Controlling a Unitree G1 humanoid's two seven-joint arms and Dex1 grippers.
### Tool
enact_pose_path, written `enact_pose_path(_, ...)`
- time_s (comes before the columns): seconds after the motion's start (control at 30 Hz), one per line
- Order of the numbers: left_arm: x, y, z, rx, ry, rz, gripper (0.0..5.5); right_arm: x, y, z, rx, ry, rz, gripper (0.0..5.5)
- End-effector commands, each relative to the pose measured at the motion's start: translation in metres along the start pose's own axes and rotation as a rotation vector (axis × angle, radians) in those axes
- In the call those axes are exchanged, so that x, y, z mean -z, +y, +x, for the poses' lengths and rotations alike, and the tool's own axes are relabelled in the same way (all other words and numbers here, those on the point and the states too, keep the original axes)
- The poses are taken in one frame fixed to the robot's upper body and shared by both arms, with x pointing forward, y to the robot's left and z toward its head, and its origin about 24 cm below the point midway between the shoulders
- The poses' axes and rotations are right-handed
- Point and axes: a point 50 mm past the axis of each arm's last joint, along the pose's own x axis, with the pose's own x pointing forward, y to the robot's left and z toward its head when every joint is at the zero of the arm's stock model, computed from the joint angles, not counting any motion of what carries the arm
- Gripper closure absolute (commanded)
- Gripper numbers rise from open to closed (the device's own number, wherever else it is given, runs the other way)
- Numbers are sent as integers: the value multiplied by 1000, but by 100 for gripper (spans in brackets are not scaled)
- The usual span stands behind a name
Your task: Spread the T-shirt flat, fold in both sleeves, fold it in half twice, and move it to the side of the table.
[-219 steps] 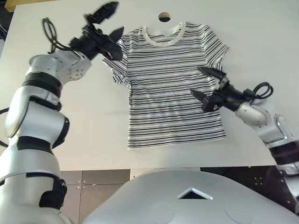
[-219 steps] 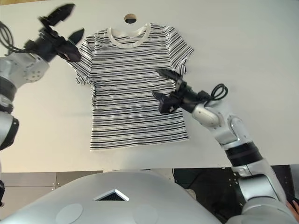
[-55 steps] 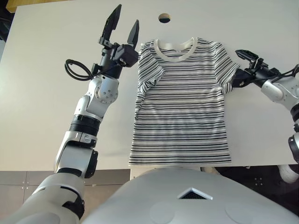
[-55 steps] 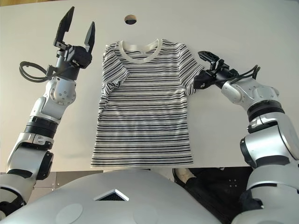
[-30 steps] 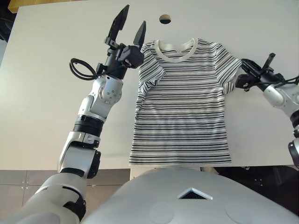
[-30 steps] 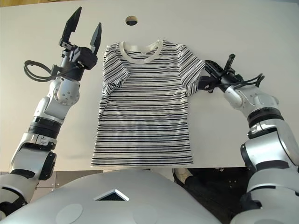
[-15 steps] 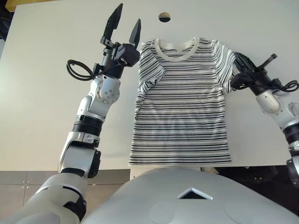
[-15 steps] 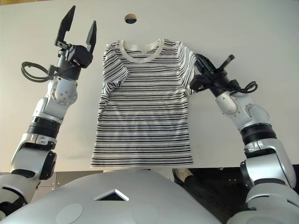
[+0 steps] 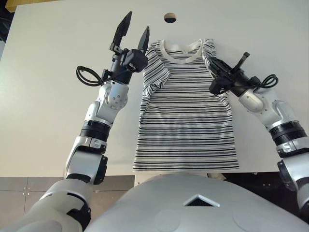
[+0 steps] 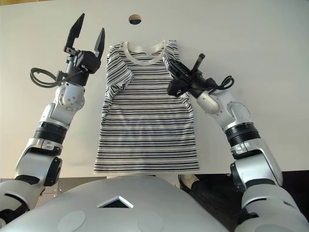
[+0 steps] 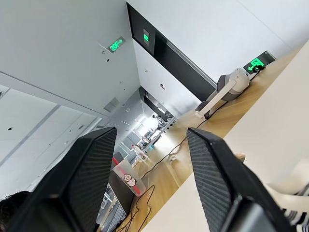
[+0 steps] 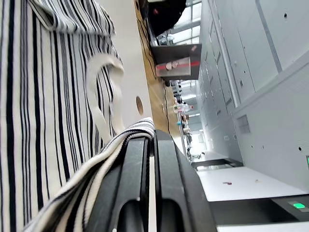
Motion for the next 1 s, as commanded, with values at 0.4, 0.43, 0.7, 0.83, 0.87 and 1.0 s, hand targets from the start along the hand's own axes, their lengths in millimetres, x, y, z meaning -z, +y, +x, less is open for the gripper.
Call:
enact_pose_path(0.4,18,31,-46,234,-11,172,279,-25,-23,-60,94,-90,152,297)
enact_pose_path(0.43,16,34,-63,337,-34,186,279,-28,-21,-79,51,-87,186,277)
enact_pose_path(0.7,6,70,-189,1032,211,177,247,-27,18,-204,-591,277,62,258)
enact_pose_path(0.83,-8,79,-195,1196,203,196,247,-42,12,-197,-773,175,-27,258)
enact_pose_path(0.87,-13,75,-195,1236,174,189,247,-49,10,-192,-793,133,-17,258)
enact_pose_path(1.0,-46,45,-190,1369,-6,60,247,-70,14,-184,-953,-18,17,258)
